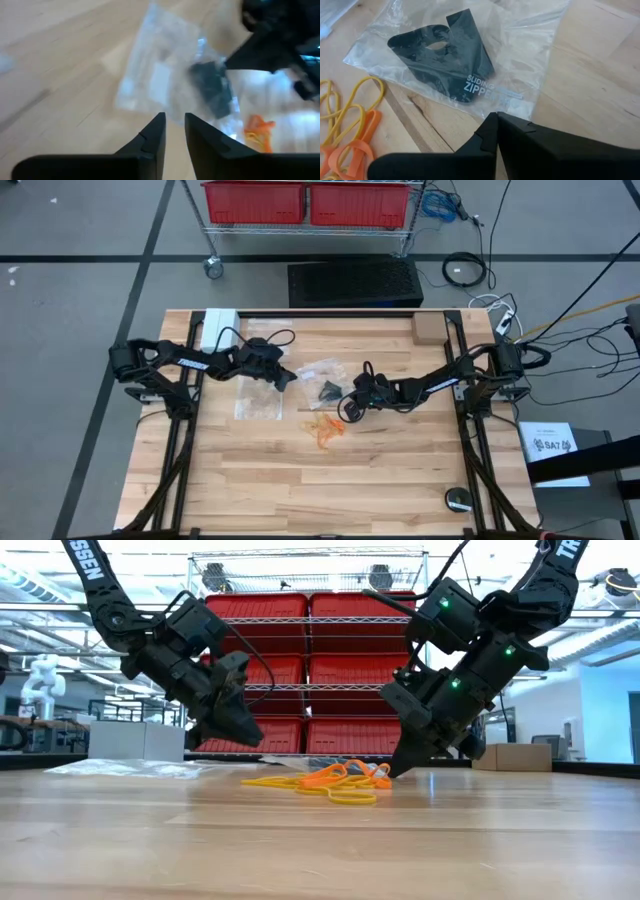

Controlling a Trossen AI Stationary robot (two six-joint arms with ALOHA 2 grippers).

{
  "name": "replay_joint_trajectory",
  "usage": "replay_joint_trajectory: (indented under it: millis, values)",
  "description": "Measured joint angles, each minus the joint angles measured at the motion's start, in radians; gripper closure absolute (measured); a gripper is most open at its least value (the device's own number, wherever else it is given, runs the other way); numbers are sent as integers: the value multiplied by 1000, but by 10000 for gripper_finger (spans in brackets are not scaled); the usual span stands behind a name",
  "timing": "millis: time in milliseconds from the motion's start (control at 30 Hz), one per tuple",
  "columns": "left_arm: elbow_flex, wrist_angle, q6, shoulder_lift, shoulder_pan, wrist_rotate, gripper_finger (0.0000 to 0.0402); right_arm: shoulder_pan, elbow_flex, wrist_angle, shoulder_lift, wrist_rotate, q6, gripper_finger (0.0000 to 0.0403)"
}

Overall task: Sort rubber bands
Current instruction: Close the transparent zip bag

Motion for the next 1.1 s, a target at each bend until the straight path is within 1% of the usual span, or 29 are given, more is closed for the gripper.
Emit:
replay_joint_trajectory:
  millis: [200, 300, 367, 533, 633, 933, 1033, 1100]
  values:
    - [0, 8, -121, 10, 2, -14, 265, 0, -2, 13, 1, 0, -12, 403]
    - [0, 7, -171, 46, 2, -11, 245, 0, -2, 18, 1, -2, -16, 403]
    - [0, 21, -207, 81, 2, 14, 238, 0, -2, 20, 2, -5, -18, 403]
    - [4, 150, -267, 152, 0, 26, 233, 0, -2, 25, 2, -7, -27, 403]
    - [13, 210, -273, 176, 0, 16, 233, 3, -2, 25, 2, -5, -33, 403]
    - [74, 209, -257, 263, -2, 9, 233, 4, -2, 41, 3, -7, -39, 403]
    - [97, 206, -207, 278, -1, -1, 237, 9, -2, 45, 3, -7, -41, 403]
    - [109, 200, -162, 280, 0, -37, 250, 14, -2, 45, 3, -7, -41, 403]
